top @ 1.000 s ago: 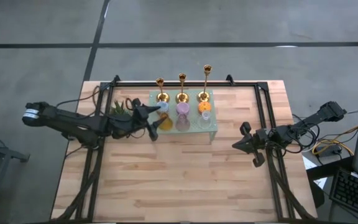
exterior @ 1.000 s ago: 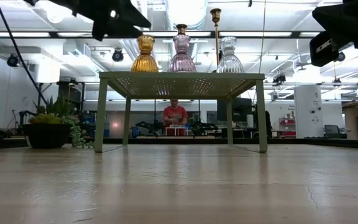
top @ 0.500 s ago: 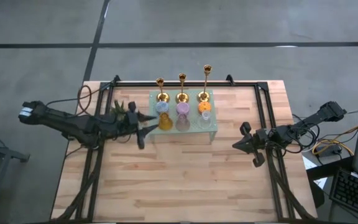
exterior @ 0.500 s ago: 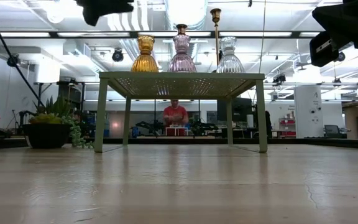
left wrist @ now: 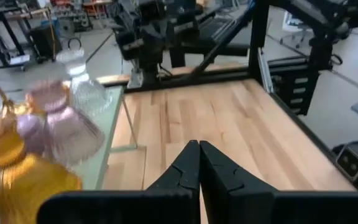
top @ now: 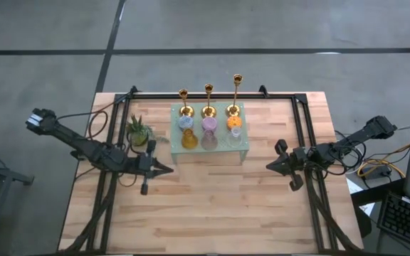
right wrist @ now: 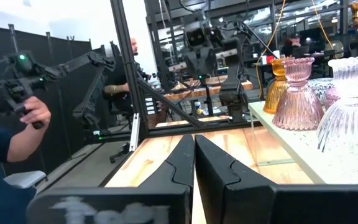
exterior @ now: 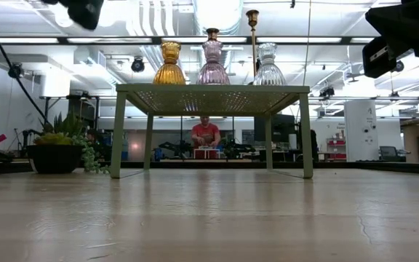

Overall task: Pick & Place candle stick holders
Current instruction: Return to Home Position

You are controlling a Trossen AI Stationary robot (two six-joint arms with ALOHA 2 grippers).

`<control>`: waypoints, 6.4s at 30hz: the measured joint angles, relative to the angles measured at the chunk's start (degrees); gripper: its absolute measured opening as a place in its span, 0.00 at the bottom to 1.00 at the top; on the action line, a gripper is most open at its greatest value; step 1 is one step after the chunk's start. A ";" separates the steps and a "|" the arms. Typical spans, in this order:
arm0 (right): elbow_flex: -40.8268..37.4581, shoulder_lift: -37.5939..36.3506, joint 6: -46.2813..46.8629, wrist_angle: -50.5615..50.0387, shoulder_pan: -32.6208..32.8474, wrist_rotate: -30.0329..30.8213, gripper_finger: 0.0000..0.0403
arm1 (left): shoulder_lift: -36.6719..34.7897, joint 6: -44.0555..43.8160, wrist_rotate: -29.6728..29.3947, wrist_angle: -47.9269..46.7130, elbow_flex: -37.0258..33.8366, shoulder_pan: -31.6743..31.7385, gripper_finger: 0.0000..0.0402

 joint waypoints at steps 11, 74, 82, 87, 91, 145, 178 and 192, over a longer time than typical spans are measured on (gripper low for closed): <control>0.00 0.00 -0.04 -0.01 -0.01 0.00 0.02 | -18.31 -0.52 2.08 0.76 -15.00 0.25 0.01; 0.00 -0.40 -0.09 -16.22 -0.76 19.85 0.02 | -45.84 -6.50 -5.77 -13.38 -27.83 0.38 0.01; 0.00 -7.89 -5.11 -16.75 -0.94 16.71 0.02 | -45.76 -6.50 -5.77 -13.41 -27.85 0.38 0.01; 0.00 -12.79 -8.48 -18.52 -1.49 17.39 0.02 | -45.76 -6.50 -5.77 -13.43 -27.85 0.38 0.01; 0.00 -16.03 -7.50 -19.75 -1.62 13.91 0.02 | -45.76 -6.50 -5.77 -13.45 -27.87 0.39 0.01; 0.02 -16.83 -5.03 -26.41 -1.62 14.46 0.02 | -45.76 -6.50 -5.77 -13.50 -27.92 0.36 0.01; 0.02 -16.81 -4.96 -26.39 -1.62 14.46 0.02 | -45.76 -6.48 -5.77 -13.50 -27.92 0.39 0.01; 0.02 -16.81 -4.90 -26.41 -1.64 14.46 0.02 | -45.74 -6.50 -5.77 -13.50 -27.92 0.39 0.01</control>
